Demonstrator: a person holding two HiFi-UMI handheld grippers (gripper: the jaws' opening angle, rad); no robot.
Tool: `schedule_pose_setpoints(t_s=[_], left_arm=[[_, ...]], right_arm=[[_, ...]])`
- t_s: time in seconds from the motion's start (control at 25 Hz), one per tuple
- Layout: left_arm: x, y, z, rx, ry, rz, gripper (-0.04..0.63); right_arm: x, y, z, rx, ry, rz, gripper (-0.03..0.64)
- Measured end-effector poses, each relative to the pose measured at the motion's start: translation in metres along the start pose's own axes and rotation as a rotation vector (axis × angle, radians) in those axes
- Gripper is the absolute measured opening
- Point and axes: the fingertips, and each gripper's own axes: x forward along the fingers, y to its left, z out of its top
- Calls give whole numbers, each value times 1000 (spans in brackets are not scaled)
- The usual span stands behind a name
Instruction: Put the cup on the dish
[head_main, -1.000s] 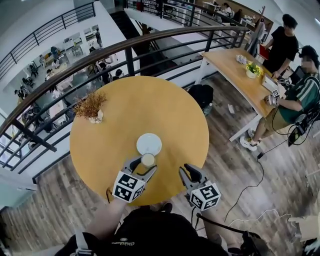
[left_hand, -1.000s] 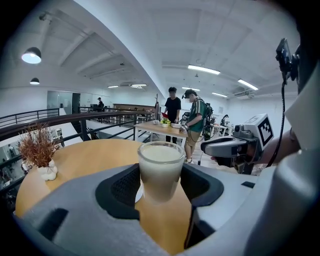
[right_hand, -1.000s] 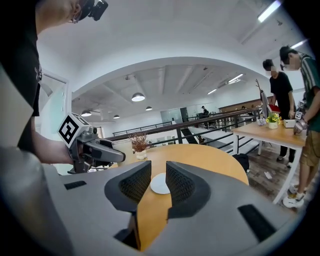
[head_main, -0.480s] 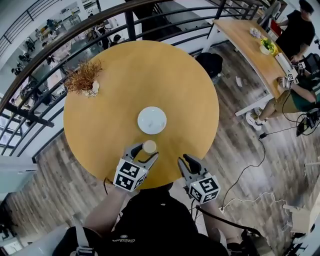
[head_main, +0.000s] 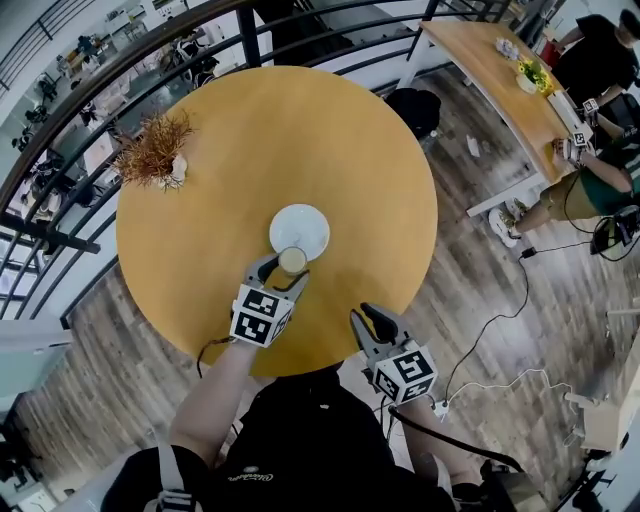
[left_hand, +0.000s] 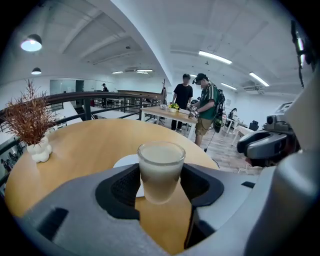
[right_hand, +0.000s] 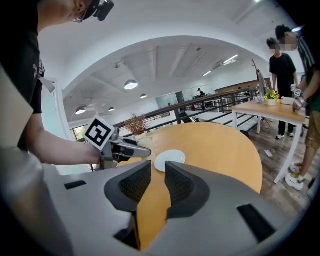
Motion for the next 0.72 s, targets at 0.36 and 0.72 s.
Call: schedule_pose_setpoints(t_s=[0.36, 0.72], left_arm=[[71, 51, 24, 50, 13, 46, 253], [103, 64, 18, 45, 55, 59, 253]], right_arm=[[-5, -17, -8, 32, 13, -55, 78], [6, -27, -2, 15, 4, -77, 78]])
